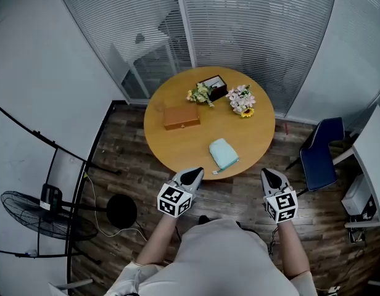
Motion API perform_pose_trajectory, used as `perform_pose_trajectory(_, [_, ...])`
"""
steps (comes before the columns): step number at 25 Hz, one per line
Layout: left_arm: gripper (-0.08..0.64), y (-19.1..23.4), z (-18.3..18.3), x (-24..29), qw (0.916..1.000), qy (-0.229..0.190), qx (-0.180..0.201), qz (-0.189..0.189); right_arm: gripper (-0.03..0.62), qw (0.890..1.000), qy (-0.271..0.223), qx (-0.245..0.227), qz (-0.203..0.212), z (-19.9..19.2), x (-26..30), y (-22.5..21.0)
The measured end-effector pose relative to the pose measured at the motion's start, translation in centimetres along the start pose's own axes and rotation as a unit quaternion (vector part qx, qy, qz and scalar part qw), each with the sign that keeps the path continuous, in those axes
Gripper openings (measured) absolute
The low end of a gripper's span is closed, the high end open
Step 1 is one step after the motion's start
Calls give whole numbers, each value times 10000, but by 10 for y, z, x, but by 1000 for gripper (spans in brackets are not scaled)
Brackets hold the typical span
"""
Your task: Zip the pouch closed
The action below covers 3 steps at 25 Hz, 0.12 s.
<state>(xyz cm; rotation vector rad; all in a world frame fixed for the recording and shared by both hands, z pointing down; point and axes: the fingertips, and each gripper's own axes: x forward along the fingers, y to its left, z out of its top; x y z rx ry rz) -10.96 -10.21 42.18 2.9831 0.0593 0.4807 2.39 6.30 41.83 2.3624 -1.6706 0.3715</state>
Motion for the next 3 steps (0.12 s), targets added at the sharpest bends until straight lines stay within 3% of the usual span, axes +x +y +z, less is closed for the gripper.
perform_pose_trajectory(3, [18, 1, 0, 0, 10000, -3, -12, -4, 3, 10000, 1, 16, -7, 0, 0, 0])
